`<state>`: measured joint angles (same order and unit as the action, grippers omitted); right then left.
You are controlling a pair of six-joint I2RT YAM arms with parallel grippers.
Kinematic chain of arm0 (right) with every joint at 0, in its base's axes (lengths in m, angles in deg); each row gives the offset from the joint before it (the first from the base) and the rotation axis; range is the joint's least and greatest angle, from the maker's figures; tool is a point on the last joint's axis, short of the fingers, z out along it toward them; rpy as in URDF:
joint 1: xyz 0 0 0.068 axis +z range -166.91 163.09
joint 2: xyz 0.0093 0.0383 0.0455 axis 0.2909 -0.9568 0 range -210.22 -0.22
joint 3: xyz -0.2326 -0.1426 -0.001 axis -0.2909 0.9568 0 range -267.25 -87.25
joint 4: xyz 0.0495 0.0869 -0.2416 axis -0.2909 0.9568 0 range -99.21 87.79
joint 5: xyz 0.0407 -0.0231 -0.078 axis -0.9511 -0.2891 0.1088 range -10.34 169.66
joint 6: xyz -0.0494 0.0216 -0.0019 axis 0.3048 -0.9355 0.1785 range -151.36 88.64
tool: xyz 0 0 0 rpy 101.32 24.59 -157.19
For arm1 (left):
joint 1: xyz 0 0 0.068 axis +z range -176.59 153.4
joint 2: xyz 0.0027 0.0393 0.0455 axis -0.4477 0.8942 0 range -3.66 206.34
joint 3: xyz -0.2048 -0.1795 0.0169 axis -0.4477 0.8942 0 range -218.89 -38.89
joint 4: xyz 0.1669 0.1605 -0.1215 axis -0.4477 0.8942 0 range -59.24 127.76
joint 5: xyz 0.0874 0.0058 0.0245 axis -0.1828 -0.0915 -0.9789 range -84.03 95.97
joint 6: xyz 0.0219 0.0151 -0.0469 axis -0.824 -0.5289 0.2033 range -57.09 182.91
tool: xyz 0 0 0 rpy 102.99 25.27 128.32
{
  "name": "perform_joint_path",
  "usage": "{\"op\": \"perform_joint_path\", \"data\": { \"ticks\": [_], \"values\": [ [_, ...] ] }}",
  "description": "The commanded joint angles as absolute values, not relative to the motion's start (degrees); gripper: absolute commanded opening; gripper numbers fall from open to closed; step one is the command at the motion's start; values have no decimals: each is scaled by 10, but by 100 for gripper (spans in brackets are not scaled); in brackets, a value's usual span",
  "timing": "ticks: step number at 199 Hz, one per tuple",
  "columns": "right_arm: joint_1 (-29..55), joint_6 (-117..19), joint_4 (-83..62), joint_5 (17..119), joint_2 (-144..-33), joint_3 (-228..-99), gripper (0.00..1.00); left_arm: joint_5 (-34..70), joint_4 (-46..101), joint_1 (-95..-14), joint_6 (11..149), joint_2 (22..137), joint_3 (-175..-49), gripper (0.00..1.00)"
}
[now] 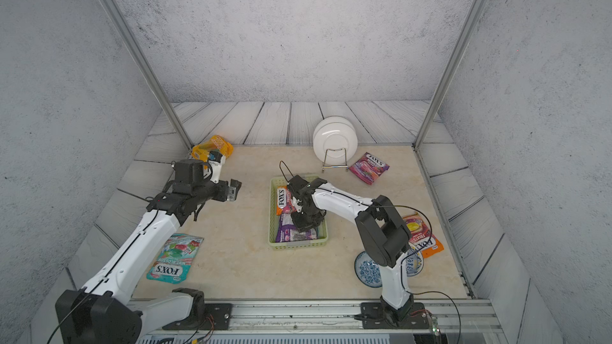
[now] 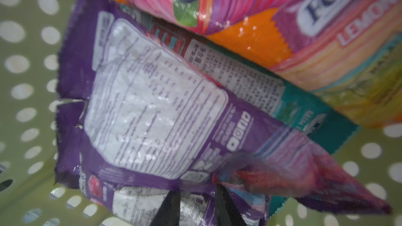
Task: Put the candies in the basket
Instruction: Place the candy in the basket.
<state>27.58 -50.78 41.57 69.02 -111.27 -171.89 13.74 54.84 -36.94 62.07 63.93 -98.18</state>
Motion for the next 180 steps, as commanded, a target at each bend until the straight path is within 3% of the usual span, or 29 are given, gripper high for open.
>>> {"op": "perform_joint_path", "data": {
  "ticks": [1, 43, 80, 129, 180],
  "values": [
    [281, -493, 449, 723, -1087, -1743, 35, 131, 544, -364, 622, 641, -989, 98],
    [285, -497, 450, 713, -1066, -1772, 42, 138, 552, -365, 626, 639, -997, 98],
    [294, -492, 435, 719, -1134, -1796, 47, 140, 554, -365, 625, 632, -996, 98],
    [304, -481, 431, 742, -1203, -1812, 48, 126, 553, -364, 608, 625, -991, 98],
    [309, -478, 433, 743, -1177, -1805, 48, 109, 575, -360, 562, 620, -998, 98]
  ]
}}
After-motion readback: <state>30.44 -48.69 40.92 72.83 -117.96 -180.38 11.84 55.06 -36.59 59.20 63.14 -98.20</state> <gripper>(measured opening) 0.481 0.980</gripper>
